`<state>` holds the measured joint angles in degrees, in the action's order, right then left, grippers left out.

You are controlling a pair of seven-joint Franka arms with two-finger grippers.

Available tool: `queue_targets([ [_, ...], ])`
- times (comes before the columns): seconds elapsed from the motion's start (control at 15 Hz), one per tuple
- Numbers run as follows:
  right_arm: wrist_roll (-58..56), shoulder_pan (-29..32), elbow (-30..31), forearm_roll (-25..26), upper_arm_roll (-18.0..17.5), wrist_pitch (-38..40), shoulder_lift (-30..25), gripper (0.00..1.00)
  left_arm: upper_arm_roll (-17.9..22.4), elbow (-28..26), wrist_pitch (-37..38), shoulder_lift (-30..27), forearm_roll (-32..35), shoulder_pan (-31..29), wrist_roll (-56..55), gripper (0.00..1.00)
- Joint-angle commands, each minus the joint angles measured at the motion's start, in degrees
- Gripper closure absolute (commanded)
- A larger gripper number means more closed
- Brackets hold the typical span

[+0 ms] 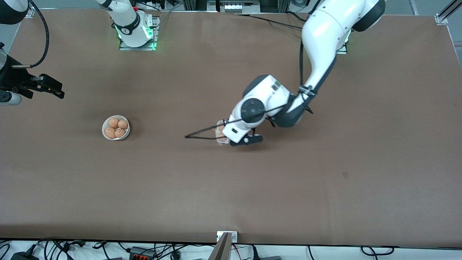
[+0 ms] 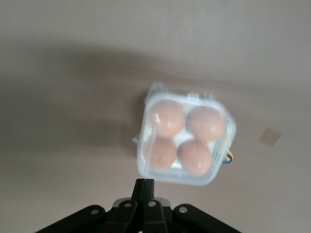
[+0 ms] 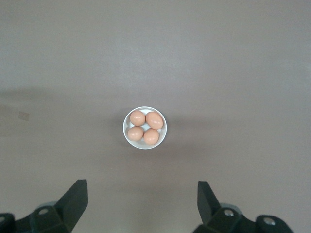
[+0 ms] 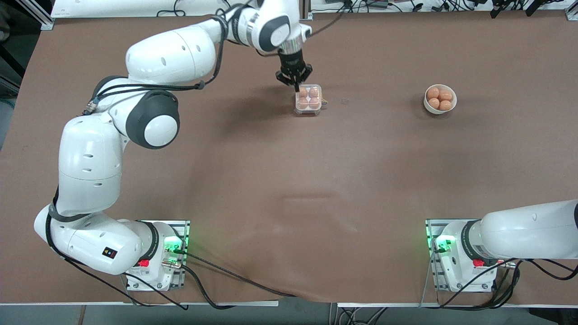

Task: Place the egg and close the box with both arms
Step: 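Push the clear lid over the eggs with the left gripper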

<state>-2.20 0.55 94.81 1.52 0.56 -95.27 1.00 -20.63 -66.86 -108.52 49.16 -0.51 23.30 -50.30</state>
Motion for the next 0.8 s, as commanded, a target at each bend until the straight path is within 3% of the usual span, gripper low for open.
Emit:
queue_targets([
  [0.0,-0.7,0.0,-0.1,0.3,-0.2,0.3,-0.7,0.0,-0.4,0.9,0.5,-0.5,-0.5,0.1,-0.8,1.0],
  [0.4,-0.7,0.1,-0.1,0.3,-0.2,0.3,-0.7,0.0,0.2,-1.4,9.0,-11.0,2.6,-2.9,-1.8,1.0],
  [0.73,-0.6,0.0,-0.1,0.3,-0.2,0.4,-0.9,0.0,-0.5,-2.8,21.5,-20.8,2.7,-14.8,10.3,1.0],
])
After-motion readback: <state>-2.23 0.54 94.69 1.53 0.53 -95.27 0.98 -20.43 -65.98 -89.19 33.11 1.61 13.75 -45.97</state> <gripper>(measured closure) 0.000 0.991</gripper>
